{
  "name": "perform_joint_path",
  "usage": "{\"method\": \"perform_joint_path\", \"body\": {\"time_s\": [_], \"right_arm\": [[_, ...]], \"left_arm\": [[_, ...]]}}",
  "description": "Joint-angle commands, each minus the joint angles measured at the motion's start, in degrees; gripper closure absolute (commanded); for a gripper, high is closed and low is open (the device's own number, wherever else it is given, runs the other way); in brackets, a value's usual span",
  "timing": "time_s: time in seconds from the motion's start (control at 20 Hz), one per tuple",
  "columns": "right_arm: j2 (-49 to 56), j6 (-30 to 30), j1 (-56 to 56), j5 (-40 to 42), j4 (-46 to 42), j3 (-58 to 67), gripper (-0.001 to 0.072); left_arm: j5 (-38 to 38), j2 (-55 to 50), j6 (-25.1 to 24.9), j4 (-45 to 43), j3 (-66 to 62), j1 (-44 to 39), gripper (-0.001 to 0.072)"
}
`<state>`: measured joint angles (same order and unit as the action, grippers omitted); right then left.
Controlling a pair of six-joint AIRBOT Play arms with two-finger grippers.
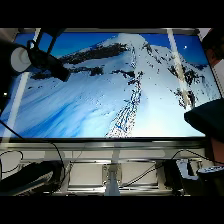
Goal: Fold the clothes and pants, and hang the long-sleeved shirts on hangers.
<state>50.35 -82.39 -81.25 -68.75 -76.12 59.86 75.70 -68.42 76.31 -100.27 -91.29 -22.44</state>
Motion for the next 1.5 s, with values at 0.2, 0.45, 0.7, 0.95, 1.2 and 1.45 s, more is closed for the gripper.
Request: {"method": "perform_joint_path", "body": {"time_s": [0.2,0.45,0.7,0.95,1.2,1.45], "right_arm": [[-0.28,-10.62,-2.78,3.91,-22.49,0.0,0.0597],[-0.22,-10.62,-2.62,7.28,-15.56,0.0,0.0029],[0.39,-3.93,8.59,7.98,-4.96,-0.02,0.0159],[0.96,1.14,38.95,8.46,-5.84,0.0,0.0168],[0.94,1.07,52.06,8.39,-9.49,0.0,0.0674],[0.96,0.92,52.78,8.39,-4.7,0.02,0.0674]], "left_arm": [[-0.02,0.04,0.0,-0.02,-0.02,0.04,0.068],[-0.02,0.04,0.0,-0.02,-0.02,0.04,0.068],[-0.02,0.04,0.0,-0.02,-0.02,0.04,0.068],[-0.02,0.04,0.0,0.0,-0.02,0.04,0.068],[-0.02,0.04,0.0,0.0,-0.02,0.04,0.068],[-0.02,0.04,0.0,-0.02,-0.02,0.04,0.068]]}}
